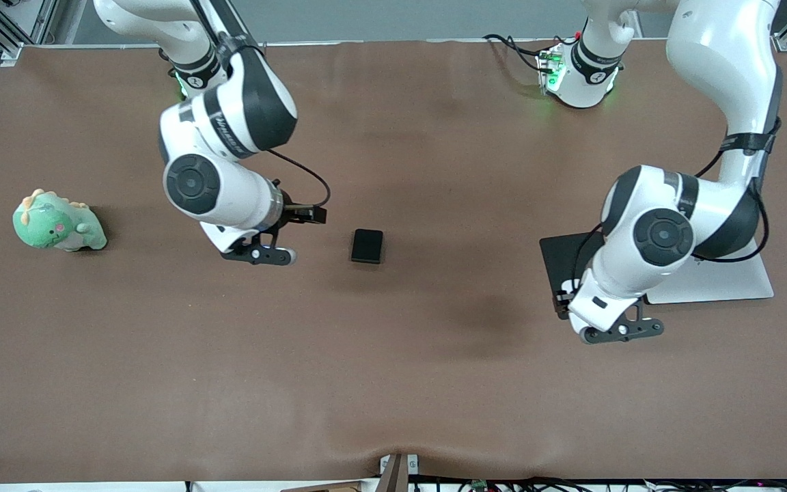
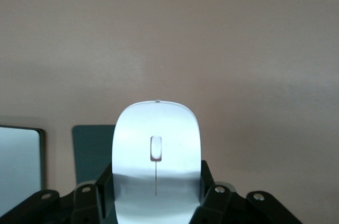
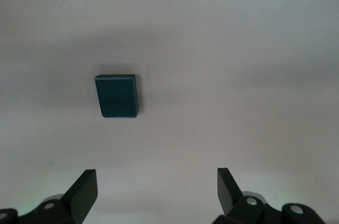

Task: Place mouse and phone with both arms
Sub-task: 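Carry the mouse over the black pad while the right gripper reaches the phone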

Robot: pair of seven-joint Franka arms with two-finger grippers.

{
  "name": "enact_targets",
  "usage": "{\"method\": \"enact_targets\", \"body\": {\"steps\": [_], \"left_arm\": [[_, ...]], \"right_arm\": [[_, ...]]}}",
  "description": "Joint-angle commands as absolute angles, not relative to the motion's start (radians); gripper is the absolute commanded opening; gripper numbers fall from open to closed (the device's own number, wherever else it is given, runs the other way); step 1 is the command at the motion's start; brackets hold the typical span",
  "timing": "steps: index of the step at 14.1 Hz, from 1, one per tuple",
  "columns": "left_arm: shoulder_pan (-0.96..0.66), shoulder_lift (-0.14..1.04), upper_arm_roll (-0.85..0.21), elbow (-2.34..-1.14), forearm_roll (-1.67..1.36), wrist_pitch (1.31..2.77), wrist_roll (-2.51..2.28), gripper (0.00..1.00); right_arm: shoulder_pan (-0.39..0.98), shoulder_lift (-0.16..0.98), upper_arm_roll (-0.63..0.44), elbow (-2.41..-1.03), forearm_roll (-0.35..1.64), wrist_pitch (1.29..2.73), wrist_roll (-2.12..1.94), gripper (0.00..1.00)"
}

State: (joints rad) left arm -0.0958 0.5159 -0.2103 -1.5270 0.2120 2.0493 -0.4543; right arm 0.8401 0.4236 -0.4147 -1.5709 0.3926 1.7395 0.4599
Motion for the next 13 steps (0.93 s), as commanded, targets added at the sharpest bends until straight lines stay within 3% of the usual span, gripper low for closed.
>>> {"method": "enact_targets", "body": {"steps": [1, 13], "left_arm": [[-0.060, 0.500, -0.222, -1.540, 0.216, 2.037, -0.390, 0.00], [-0.025, 0.566, -0.221, -1.614, 0.219, 2.048, -0.368, 0.00]], "right_arm": [[0.896, 0.486, -0.426, -1.571, 0.417, 1.824, 0.491, 1.00], [0.953, 0.667, -0.380, -1.598, 0.448, 2.150, 0.491, 1.00]]}}
